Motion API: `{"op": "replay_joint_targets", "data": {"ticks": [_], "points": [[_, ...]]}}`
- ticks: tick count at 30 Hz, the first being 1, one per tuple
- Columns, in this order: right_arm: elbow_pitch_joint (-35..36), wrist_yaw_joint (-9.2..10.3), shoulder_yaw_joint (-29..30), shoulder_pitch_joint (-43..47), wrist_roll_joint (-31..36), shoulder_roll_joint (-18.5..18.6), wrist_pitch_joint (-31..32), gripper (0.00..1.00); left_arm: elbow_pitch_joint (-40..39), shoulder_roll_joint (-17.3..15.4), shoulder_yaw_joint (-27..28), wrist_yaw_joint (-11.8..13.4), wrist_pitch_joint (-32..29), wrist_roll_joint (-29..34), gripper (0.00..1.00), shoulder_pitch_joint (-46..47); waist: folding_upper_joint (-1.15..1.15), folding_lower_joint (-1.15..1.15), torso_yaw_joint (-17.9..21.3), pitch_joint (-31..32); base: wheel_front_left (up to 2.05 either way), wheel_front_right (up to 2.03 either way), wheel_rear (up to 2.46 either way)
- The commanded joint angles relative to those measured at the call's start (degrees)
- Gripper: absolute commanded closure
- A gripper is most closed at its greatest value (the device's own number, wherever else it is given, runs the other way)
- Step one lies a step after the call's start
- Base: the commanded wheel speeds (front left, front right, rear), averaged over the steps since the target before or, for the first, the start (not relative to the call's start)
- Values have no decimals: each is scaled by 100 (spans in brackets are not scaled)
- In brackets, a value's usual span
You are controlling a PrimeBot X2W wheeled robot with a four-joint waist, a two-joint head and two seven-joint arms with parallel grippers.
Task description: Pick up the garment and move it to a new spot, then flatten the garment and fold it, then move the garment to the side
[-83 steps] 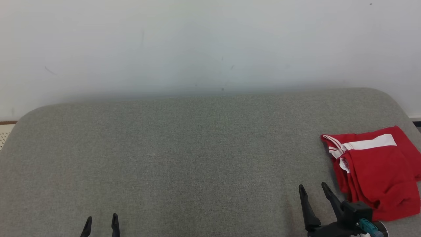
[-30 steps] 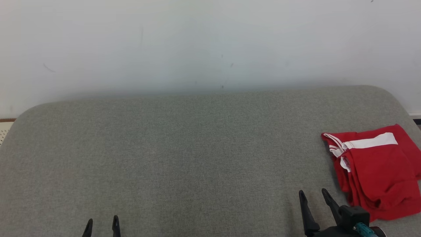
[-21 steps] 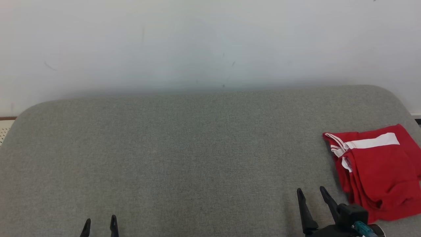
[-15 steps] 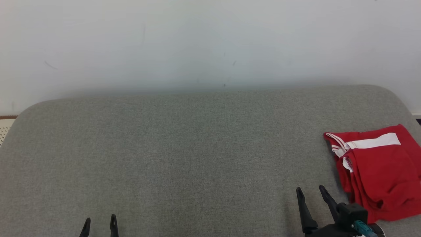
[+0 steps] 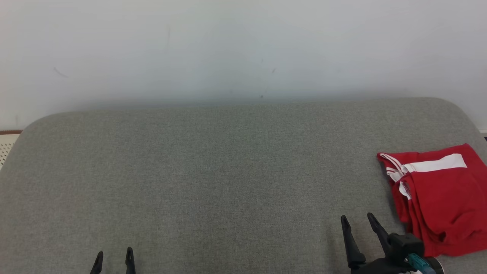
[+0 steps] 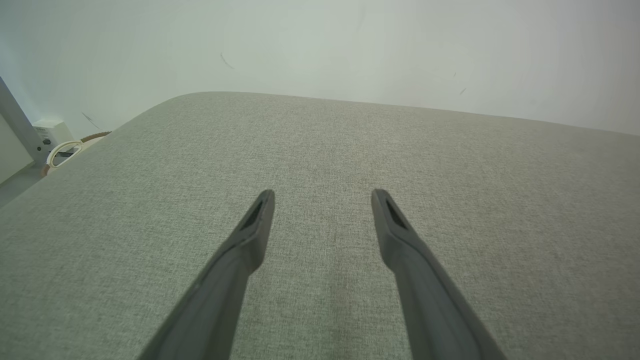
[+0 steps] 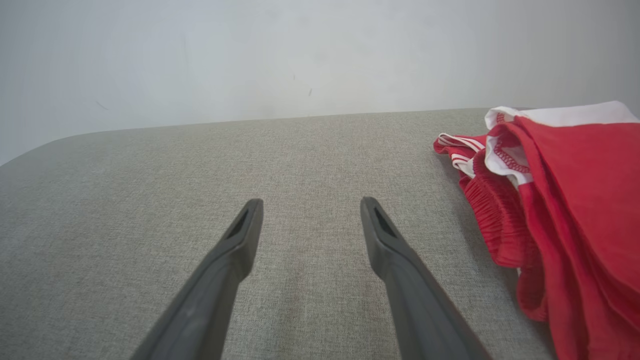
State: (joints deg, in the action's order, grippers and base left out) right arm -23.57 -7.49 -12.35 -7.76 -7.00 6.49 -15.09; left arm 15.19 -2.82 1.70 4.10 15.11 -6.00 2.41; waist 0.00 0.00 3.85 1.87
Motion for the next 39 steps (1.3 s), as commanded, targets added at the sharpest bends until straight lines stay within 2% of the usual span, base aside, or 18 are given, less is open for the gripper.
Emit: {"op": "replay_joint_targets", "data": {"ticks": [1, 39], "points": [[73, 1, -16, -179, 8, -5, -1, 0, -30, -11, 45, -32, 0, -23, 0, 123, 0, 0, -5, -6, 0, 0, 0], [56, 1, -97, -259, -18, -42, -1, 0, -1, -13, 167, -198, 1, -96, 0, 192, 0, 0, -67, -124, 0, 0, 0]]}}
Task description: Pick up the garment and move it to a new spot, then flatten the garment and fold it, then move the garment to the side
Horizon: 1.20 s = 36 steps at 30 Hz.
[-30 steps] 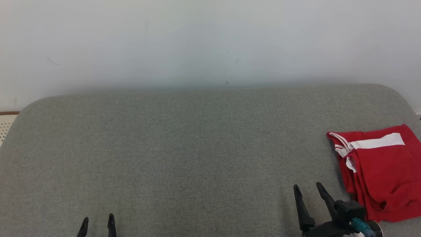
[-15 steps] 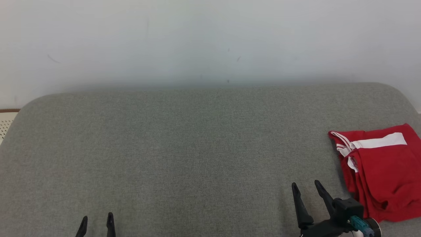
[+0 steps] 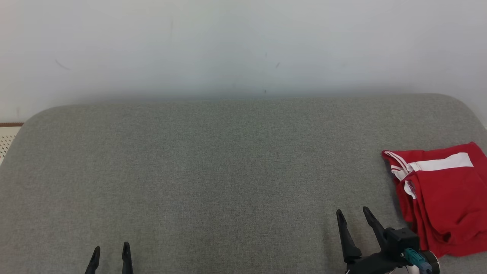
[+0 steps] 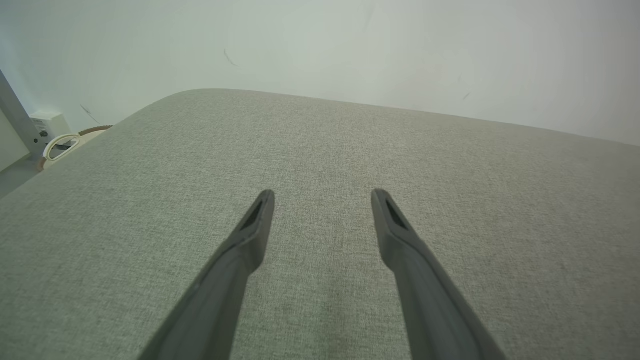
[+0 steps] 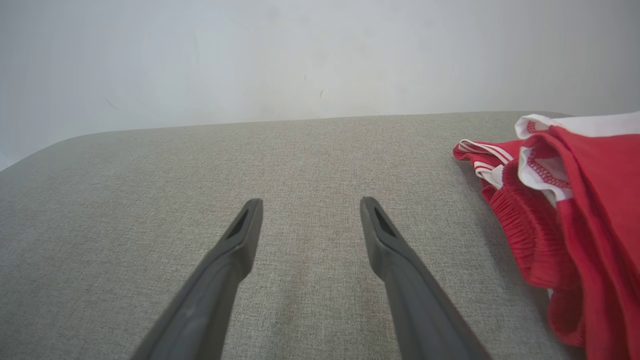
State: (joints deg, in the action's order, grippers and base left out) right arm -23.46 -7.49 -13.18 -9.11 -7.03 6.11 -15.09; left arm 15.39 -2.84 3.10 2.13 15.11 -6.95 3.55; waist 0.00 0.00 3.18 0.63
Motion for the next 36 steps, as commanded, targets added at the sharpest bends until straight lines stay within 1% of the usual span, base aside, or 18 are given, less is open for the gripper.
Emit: {"op": "replay_joint_targets", "data": {"ticks": [1, 21, 23, 24, 28, 36], "points": [[43, 1, -19, -130, -21, -5, -1, 0, -23, -11, 35, -14, 1, -8, 0, 84, 0, 0, -3, -7, 0, 0, 0], [48, 1, -19, -149, -23, -31, -1, 0, -61, -11, 99, -97, 1, -34, 0, 122, 0, 0, -37, -76, 0, 0, 0], [52, 1, -22, -151, -24, -34, -1, 0, -83, -10, 87, -176, 1, -134, 0, 135, 0, 0, -43, -83, 0, 0, 0], [10, 0, -19, -83, -4, -26, 0, 100, -52, 0, 63, -193, -1, -128, 100, 35, 0, 0, -44, -84, 0, 0, 0], [-105, 0, -7, 43, -98, -30, 20, 100, 129, 23, 78, -211, -46, -209, 100, -4, 0, 0, -47, -85, 0, 0, 0], [-7, 0, 196, 43, -1055, -47, 259, 100, 129, 18, 141, -295, -303, -1130, 100, 57, 0, 0, -64, -84, 0, 0, 0]]}}
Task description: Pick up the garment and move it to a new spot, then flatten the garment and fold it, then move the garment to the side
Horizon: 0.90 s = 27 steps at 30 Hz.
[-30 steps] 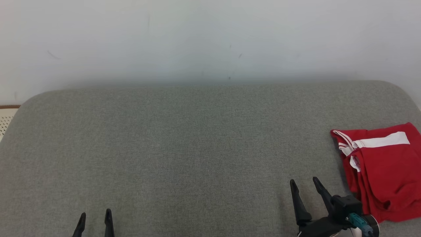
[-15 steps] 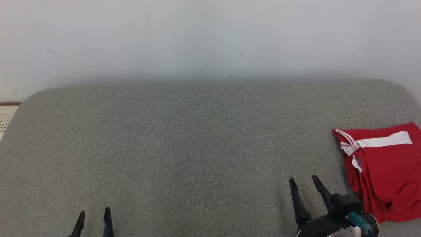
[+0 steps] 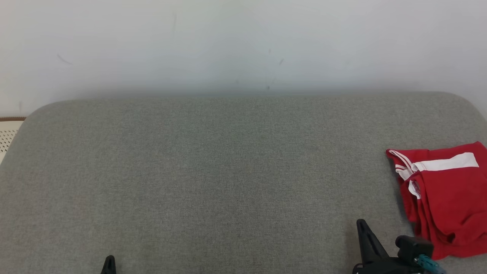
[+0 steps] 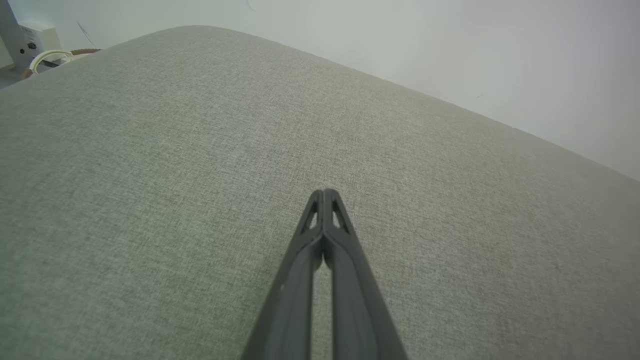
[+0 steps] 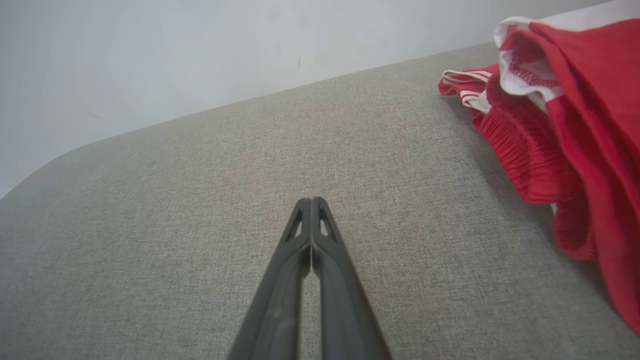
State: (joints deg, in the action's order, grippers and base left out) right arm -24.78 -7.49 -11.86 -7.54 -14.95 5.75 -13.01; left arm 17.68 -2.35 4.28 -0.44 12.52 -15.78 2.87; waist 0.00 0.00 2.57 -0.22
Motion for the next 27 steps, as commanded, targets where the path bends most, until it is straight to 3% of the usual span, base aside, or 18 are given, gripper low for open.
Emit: {"op": "replay_joint_targets", "data": {"ticks": [1, 27], "points": [[136, 0, 88, -114, -374, -12, 80, 100, -112, -32, 19, -49, -63, -359, 100, 121, 0, 0, -5, 0, 0, 0, 0], [377, 0, 624, -118, -2776, -72, 700, 100, -256, -44, 48, -261, -579, -2728, 100, 156, 0, 0, -60, 1, 0, 0, 0]]}}
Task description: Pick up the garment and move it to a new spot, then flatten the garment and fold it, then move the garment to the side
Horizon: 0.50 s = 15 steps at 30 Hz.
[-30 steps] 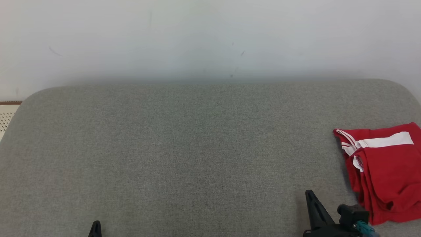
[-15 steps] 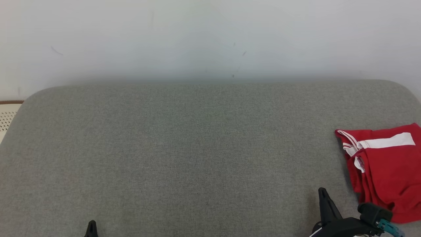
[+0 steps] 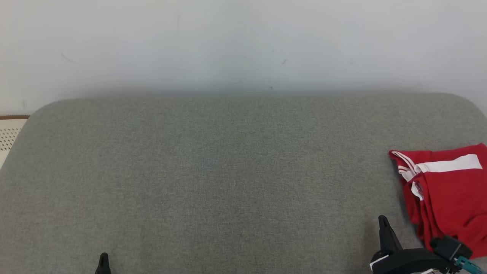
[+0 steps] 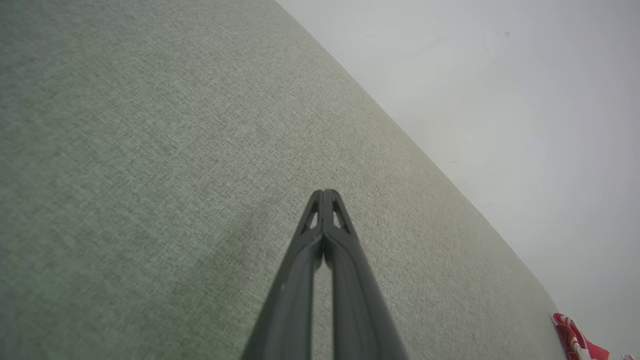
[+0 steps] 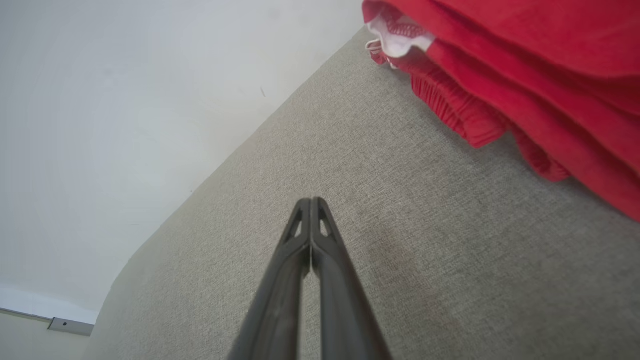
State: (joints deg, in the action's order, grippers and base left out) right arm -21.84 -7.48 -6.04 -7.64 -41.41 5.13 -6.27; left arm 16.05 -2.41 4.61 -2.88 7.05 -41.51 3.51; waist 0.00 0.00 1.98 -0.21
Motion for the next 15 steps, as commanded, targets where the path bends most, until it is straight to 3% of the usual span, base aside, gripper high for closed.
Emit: {"op": "replay_joint_targets", "data": {"ticks": [1, 15], "points": [[91, -1, 61, -108, -211, -11, 46, 100, -96, -38, 18, -24, -52, -235, 100, 95, 0, 0, -3, 0, 0, 0, 0], [204, -2, 309, -108, -1275, -47, 335, 100, -133, -44, 56, -120, -302, -1287, 100, 137, 0, 0, -34, 0, 0, 0, 0]]}}
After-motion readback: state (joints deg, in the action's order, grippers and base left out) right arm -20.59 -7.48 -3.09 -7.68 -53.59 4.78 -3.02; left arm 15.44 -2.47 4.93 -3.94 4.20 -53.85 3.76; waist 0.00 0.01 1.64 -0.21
